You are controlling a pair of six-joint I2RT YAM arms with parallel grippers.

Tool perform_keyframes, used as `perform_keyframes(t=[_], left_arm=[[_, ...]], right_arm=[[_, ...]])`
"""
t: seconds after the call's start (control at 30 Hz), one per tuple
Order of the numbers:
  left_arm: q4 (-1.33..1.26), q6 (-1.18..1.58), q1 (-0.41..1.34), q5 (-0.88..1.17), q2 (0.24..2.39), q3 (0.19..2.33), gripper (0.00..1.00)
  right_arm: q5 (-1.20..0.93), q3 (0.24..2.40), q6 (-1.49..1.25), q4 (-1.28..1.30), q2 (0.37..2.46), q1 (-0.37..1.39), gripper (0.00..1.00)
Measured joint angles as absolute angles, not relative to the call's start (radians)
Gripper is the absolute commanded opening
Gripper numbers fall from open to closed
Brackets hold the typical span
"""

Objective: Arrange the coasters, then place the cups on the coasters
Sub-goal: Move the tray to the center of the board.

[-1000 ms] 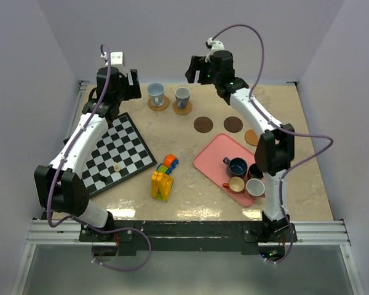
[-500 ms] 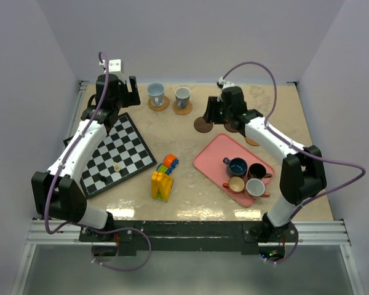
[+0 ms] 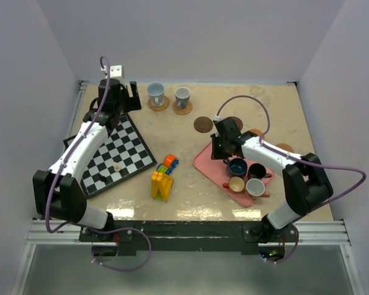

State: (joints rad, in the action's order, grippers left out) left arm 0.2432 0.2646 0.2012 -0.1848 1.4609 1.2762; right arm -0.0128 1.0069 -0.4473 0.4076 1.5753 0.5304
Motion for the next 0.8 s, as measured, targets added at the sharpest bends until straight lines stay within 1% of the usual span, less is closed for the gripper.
perform_keyframes(t=[0.37, 0.8], left_arm=[[0.242, 0.297, 0.202, -0.160, 1.454, 1.216, 0.85], [0.243, 0.295, 0.206, -0.160, 1.430, 1.214, 0.85]], right_arm=[[-0.013, 0.846, -0.500, 0.386, 1.570, 0.583, 0.10], [-0.050, 0.769, -0.520, 0.318, 1.509, 0.658, 0.08]])
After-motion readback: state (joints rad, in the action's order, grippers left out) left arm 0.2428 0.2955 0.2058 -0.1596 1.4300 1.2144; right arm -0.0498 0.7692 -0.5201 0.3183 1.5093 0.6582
